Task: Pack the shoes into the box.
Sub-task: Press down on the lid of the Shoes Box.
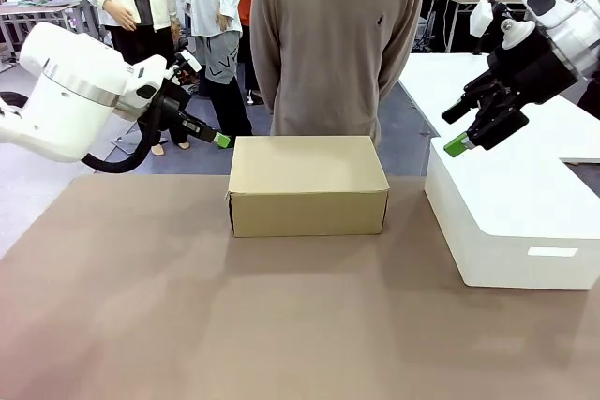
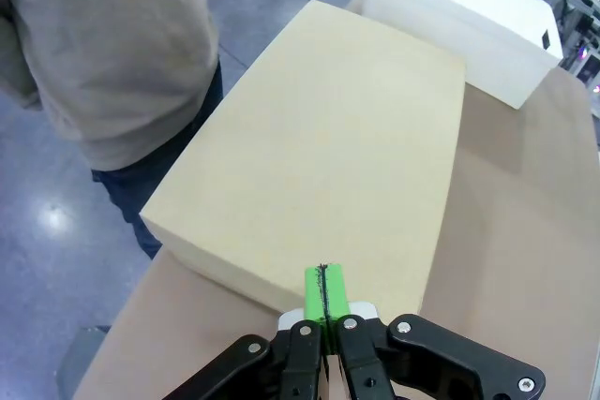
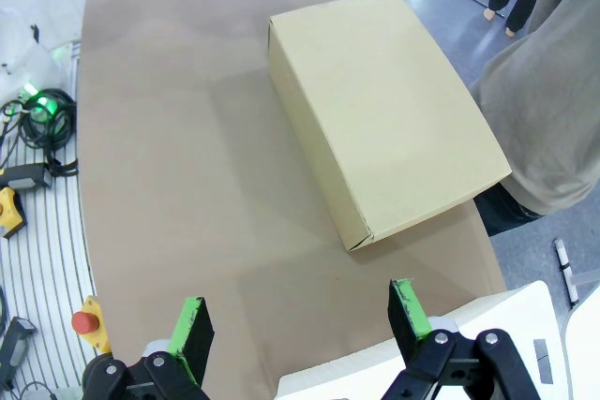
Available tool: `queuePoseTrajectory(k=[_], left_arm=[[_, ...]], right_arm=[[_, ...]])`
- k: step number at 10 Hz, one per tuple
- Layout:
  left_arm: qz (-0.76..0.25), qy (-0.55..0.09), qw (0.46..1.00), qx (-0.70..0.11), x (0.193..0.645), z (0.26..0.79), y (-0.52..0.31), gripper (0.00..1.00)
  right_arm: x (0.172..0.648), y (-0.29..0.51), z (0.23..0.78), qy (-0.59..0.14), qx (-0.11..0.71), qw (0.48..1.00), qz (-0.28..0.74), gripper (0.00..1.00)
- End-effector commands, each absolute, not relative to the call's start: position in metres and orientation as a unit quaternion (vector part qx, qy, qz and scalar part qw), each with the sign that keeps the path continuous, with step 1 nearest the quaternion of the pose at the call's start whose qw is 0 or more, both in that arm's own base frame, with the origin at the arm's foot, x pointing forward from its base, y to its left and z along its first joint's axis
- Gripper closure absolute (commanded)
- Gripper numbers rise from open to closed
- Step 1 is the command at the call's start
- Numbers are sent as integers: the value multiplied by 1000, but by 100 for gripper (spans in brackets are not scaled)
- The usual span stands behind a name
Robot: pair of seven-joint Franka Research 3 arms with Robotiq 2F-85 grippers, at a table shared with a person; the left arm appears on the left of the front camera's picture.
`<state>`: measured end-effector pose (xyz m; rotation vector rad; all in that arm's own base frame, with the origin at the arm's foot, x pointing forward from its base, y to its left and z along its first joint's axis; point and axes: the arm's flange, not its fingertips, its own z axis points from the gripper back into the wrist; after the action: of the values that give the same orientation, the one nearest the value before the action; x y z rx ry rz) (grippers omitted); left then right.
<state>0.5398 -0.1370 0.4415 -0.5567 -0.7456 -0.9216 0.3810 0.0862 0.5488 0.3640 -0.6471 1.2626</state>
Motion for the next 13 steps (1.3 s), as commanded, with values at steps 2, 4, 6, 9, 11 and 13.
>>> queuePoseTrajectory(k=[2, 4, 6, 9, 11, 13], left_arm=[[-427, -349, 794, -255, 538, 443, -137, 100], [-427, -349, 794, -255, 538, 443, -137, 100], [-425, -345, 809, -213, 525, 447, -130, 91], [-425, -305, 836, -164, 484, 473, -113, 34], [-437, -269, 849, -126, 461, 492, -103, 0], [-452, -251, 848, -119, 444, 508, -95, 0]], right_arm=[[383, 86, 549, -305, 176, 732, 584, 0], [383, 86, 549, -305, 176, 732, 584, 0], [381, 86, 549, -295, 166, 744, 576, 0], [409, 111, 567, -263, 179, 763, 563, 0], [432, 136, 576, -216, 168, 777, 567, 36], [453, 160, 582, -205, 151, 780, 572, 76]])
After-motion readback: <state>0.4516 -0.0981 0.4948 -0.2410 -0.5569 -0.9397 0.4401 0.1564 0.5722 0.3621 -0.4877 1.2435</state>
